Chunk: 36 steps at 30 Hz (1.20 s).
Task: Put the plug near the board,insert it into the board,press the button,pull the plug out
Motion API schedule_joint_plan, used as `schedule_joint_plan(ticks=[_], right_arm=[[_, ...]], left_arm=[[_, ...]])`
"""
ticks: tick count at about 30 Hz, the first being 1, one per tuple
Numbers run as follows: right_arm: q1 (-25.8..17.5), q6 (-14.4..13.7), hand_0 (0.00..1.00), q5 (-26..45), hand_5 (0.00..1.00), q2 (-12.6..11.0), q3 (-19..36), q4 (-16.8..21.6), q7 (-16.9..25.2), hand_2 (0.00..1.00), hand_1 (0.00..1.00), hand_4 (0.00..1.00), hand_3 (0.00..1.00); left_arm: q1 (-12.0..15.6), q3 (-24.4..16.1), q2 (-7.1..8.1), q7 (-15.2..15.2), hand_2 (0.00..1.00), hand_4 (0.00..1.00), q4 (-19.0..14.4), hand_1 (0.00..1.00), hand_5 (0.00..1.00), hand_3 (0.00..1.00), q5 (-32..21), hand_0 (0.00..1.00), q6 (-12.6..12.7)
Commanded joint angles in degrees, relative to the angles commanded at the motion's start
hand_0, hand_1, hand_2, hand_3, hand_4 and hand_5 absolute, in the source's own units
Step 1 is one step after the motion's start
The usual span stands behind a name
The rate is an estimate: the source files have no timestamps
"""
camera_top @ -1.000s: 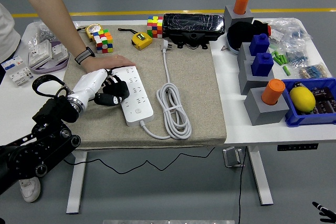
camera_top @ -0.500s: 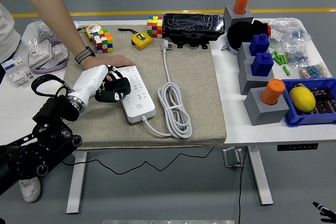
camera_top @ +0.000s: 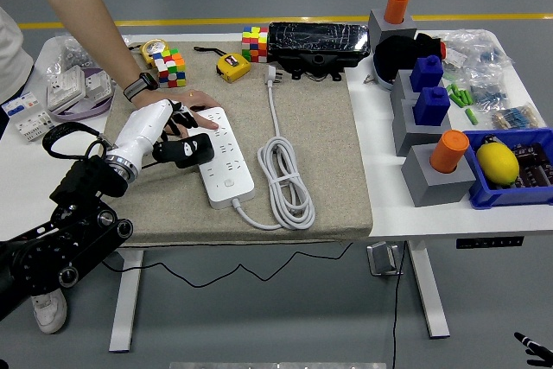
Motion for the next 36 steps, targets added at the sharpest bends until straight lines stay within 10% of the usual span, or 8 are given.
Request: schedule_joint_plan(ticks=[21, 22, 36], right_arm=[[-0.1, 0.0, 0.647, 0.0, 0.533, 0.1, 0.0, 0.0, 0.0, 0.621, 0.644, 0.981, 0.548], [-0.1, 0.1, 0.648, 0.0, 0.534, 0.1, 0.0, 0.0, 0.0, 0.622, 0.644, 0.98, 0.548], [-0.3, 0.0, 0.646, 0.1, 0.532, -0.2, -0.7, 0.0, 0.0, 0.622, 0.643, 0.981, 0.549]], left_arm=[[4.2, -8.2, 1.27, -1.2, 0.392, 0.67, -9.9, 0.396, 0.055, 0.481, -1.0, 0.316, 0.8], [4.4, -8.4, 1.34, -1.0, 0.586, 0.883, -10.1, 0.646, 0.315, 0.574, -0.6, 0.639, 0.5], [5.6, -8.7, 1.62, -0.5, 0.638, 0.952, -10.0, 0.675, 0.349, 0.617, 0.1, 0.698, -0.1]])
